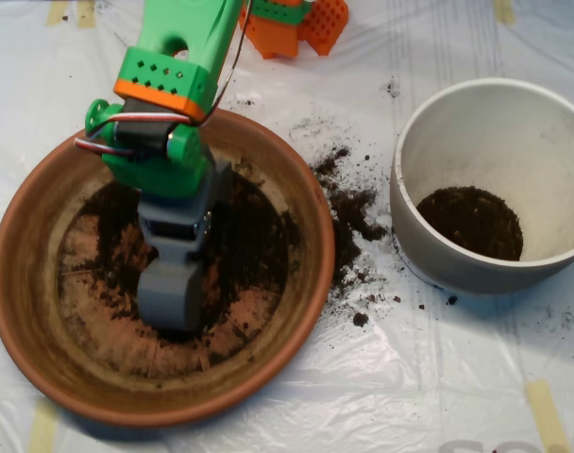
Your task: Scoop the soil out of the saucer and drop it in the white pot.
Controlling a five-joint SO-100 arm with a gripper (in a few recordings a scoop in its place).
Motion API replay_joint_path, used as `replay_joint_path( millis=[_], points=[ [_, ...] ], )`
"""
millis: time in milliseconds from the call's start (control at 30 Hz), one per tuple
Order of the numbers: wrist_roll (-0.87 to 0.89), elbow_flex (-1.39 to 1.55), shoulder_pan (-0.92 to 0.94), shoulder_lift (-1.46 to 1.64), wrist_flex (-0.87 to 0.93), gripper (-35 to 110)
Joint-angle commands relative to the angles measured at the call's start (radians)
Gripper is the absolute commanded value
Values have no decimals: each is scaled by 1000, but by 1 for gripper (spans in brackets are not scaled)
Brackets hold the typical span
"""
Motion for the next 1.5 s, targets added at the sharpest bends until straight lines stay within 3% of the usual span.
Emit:
replay_joint_path(
  millis=[0,133,333,833,967,1067,1467],
  points=[
    [-17,-49,40,20,25,46],
    [-14,-20,44,64,5,40],
    [-14,114,57,181,-91,22],
    [-52,525,-5,515,-388,17],
    [-67,551,-23,523,-402,14],
    [-71,604,-20,543,-443,1],
    [-127,618,3,683,-387,-1]
  ],
)
